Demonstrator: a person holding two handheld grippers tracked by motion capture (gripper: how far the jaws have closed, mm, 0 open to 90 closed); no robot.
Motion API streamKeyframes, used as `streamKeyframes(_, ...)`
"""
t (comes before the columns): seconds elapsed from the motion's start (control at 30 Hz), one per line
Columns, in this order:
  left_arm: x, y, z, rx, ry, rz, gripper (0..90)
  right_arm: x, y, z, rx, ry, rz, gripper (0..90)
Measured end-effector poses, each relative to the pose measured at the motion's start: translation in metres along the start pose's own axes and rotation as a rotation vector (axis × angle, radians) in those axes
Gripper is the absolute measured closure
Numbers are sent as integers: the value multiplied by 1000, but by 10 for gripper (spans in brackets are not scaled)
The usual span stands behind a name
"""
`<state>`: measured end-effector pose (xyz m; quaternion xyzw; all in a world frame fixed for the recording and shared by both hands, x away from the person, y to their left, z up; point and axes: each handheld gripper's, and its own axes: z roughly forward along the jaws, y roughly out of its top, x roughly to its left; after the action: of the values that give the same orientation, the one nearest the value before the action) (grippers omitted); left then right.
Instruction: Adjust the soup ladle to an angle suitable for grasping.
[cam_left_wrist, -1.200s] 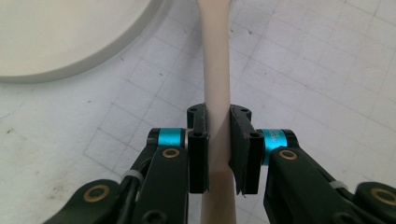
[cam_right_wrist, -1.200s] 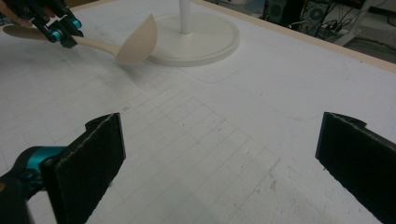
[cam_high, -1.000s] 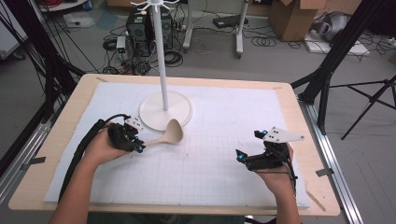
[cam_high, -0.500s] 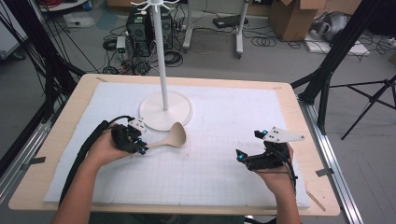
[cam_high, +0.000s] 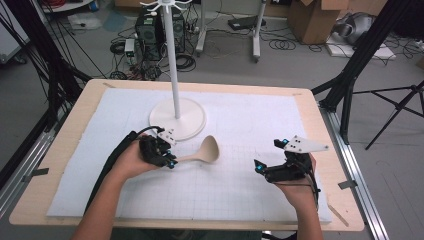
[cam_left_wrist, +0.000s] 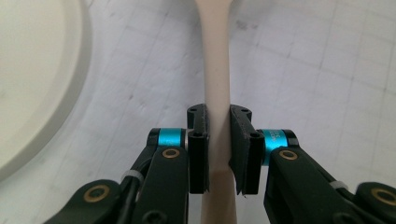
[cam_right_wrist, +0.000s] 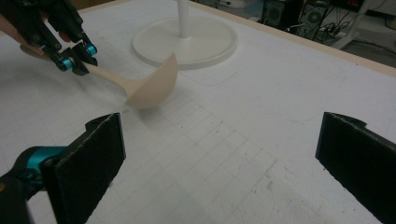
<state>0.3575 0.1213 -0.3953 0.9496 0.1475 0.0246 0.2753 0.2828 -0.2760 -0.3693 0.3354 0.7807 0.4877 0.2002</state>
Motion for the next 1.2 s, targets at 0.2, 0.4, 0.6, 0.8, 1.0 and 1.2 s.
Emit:
streamKeyframes(0.2,-8,14,11,-12,-13,27,779,-1,0,-2,-6,-1,3,2)
streamKeyframes(0.4,-14,26,24,-8,-30,47,778,-1,0,-2,-8,0,0,2)
streamKeyframes(0.6,-22,37,37,-9,-45,70,778,-1,0,-2,-8,0,1,2)
streamKeyframes(0.8,-26,40,47,17,-48,78,776,-1,0,-3,-11,2,2,2)
streamKeyframes(1.0,-20,39,45,8,-30,23,596,-1,1,-3,-16,2,3,2)
streamKeyframes(1.2,-17,34,26,-25,-2,-30,428,-1,1,-4,-18,2,-1,2)
